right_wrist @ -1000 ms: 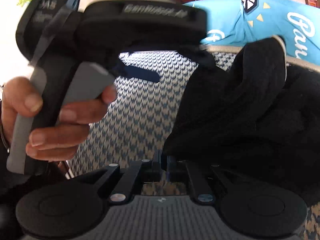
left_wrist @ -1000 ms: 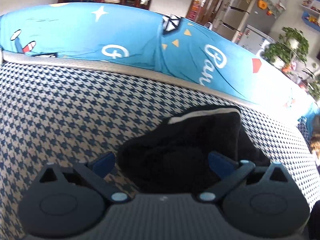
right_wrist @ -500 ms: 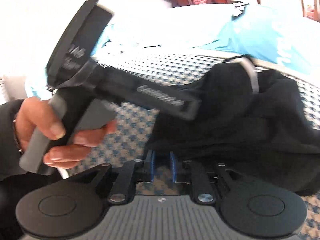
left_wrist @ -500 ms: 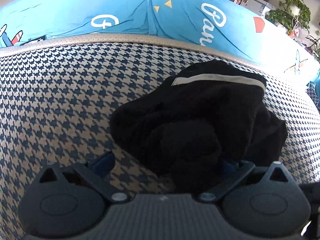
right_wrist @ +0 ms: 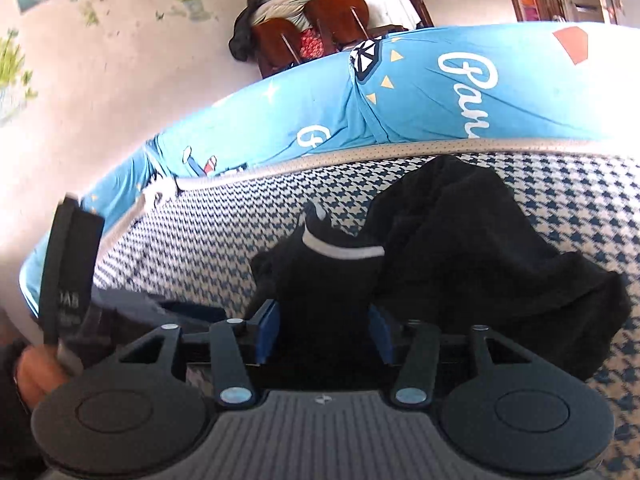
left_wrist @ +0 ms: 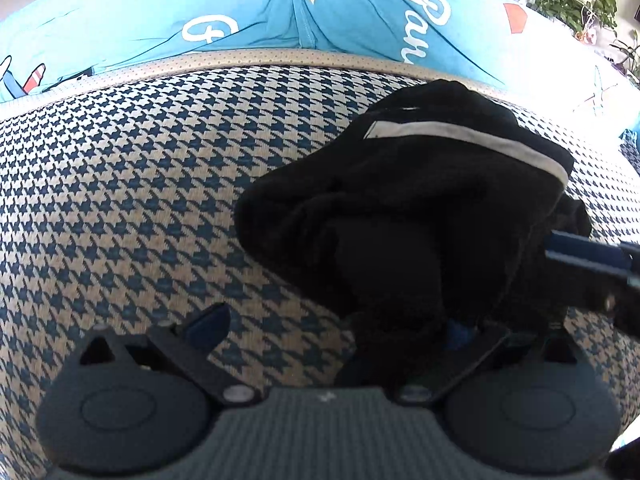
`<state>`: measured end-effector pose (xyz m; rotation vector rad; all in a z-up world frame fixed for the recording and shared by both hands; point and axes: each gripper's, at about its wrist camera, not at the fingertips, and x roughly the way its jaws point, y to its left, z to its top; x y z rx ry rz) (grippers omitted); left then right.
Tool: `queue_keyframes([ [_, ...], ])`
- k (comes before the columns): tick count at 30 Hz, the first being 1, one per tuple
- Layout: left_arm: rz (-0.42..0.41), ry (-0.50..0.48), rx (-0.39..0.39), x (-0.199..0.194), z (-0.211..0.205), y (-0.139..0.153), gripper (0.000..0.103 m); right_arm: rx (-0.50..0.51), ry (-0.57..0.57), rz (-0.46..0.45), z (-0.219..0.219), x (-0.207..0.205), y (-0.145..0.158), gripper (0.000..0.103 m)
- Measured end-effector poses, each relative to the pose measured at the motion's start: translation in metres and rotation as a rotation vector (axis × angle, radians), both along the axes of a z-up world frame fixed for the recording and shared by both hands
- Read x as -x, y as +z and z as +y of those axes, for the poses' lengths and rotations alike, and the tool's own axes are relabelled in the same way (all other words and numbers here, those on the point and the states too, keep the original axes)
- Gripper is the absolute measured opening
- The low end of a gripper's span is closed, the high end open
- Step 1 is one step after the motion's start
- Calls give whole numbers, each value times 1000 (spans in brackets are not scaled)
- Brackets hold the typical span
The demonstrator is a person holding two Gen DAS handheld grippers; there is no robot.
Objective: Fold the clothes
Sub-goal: 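Grasp the white-striped waistband with the right gripper and pull it up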
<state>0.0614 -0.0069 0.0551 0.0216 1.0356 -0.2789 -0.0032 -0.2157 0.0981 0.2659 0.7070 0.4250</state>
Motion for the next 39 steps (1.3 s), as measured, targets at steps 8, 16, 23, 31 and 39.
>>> queue_keyframes([
  [8,-10,-6,11,7,9,9,103,-26,-93,-6,8,-14,-11,46],
  [16,-95,82,112,5,41,45,103,-24,-29,-21,13,-10,-10,10],
  [23,-117,206,254,-7,70,62,103,16,189,-37,48,9,-11,10],
  [31,-66,183,248,-8,62,44,103,76,358,-17,76,24,-23,10],
  [39,42,164,145,-13,42,8,103,125,386,-5,73,25,-19,13],
])
